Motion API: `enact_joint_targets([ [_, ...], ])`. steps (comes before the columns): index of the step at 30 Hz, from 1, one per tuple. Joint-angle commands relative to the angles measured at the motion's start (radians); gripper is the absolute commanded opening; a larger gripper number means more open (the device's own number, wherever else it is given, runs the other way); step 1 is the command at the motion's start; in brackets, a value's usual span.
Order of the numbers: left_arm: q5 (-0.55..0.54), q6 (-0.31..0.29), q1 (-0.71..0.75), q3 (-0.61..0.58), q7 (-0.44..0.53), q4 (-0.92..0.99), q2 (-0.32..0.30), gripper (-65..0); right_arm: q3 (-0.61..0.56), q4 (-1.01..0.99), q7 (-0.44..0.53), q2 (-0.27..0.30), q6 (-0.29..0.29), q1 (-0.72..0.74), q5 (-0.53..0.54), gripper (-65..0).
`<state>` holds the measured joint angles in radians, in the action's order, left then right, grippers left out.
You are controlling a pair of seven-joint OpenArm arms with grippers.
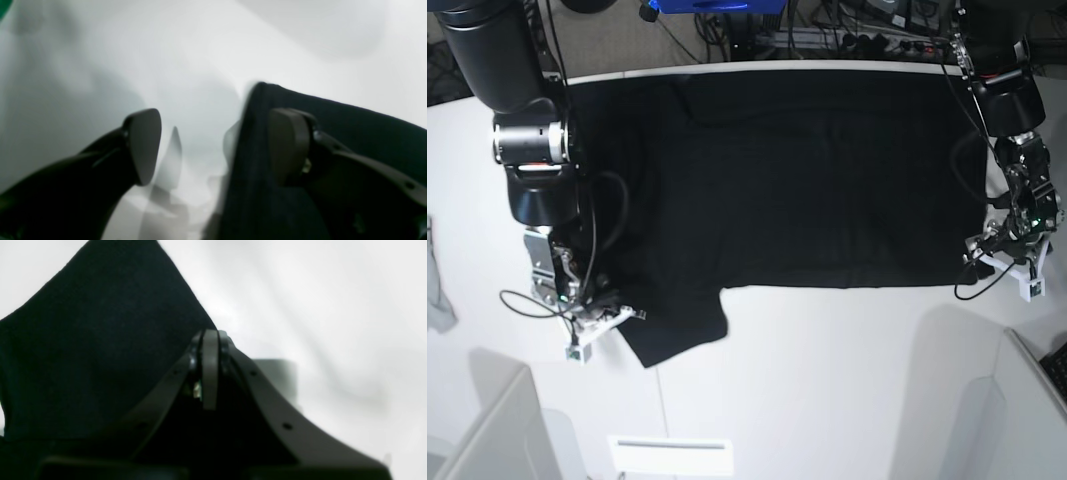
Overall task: Fold the T-shirt properly
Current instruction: 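Release and move both grippers to the shirt's hem corners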
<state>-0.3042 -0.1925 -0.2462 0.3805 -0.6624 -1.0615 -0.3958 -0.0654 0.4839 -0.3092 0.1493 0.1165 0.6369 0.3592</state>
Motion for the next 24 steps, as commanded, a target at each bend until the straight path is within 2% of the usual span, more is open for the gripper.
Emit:
enact_joint_targets([
  [1,-0.006,-0.005,-0.034,0.002,0.025,-0.009,-0.016,-16.9,0.0,0.002,-0.04,0.002,0.005,0.018,-0.002,-65.0],
  [6,-0.011,-0.003,-0.077,-0.002,0.037,0.063,-0.002,-16.9,0.0,0.008,-0.06,0.002,0.005,0.019,-0.002,-65.0],
  [11,-0.005,-0.003,-0.127,-0.008,0.114,0.174,0.01,-16.9,0.0,0.009,-0.06,0.002,0.005,0.024,-0.002,-65.0],
  [17,-0.005,-0.003,-0.176,-0.012,0.117,0.257,0.021,-17.1,0.0,0.009,-0.06,0.002,0.005,0.024,-0.002,-65.0],
  [21,-0.005,-0.003,-0.175,-0.094,0.119,0.258,0.021,-17.6,0.0,0.009,-0.06,0.002,0.005,0.024,-0.002,-65.0],
  [22,-0.006,-0.003,-0.173,-0.104,0.119,0.26,0.021,-19.1,0.0,0.009,-0.06,0.002,0.005,0.024,-0.002,-65.0],
  [24,-0.011,-0.003,-0.167,-0.114,0.119,0.26,0.021,-27.6,0.0,0.009,-0.06,0.002,0.005,0.024,-0.002,-65.0],
])
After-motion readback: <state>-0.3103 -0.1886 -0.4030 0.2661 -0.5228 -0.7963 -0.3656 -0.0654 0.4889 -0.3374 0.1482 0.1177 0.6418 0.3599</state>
